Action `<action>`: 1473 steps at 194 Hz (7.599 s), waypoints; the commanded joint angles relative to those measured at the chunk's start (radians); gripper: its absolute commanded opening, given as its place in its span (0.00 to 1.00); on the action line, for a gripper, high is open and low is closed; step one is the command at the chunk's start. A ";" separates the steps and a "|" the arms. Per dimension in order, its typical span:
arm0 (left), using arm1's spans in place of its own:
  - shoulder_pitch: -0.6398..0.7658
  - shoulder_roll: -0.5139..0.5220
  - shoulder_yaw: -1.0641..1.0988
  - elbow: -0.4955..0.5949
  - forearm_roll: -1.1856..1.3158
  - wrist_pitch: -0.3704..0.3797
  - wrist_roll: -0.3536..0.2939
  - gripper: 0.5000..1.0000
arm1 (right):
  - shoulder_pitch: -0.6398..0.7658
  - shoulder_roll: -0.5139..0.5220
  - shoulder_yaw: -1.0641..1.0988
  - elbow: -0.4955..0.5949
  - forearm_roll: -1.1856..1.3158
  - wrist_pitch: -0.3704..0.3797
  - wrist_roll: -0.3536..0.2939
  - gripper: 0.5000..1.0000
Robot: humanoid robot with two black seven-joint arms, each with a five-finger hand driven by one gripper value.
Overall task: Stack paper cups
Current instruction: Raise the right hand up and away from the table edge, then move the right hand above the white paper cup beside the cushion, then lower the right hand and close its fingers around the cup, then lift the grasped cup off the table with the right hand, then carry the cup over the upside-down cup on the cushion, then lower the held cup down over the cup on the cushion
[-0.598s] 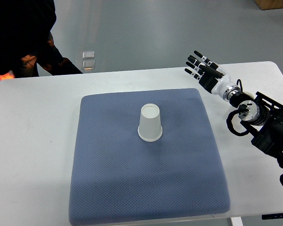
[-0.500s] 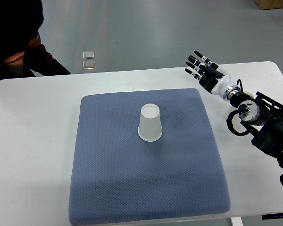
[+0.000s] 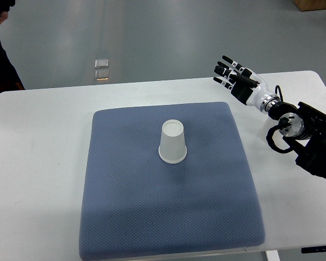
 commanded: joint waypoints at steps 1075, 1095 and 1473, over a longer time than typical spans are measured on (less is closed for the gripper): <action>0.025 0.000 -0.003 -0.073 -0.002 -0.076 0.000 1.00 | 1.346 -0.249 -1.501 0.632 -0.440 0.230 -0.187 0.24; 0.025 0.000 -0.003 -0.075 -0.002 -0.076 0.000 1.00 | 1.365 -0.189 -1.499 0.631 -0.408 0.230 -0.187 0.24; 0.026 0.000 -0.003 -0.066 -0.002 -0.076 0.000 1.00 | 1.274 0.145 -1.548 0.622 -0.174 0.087 -0.187 0.31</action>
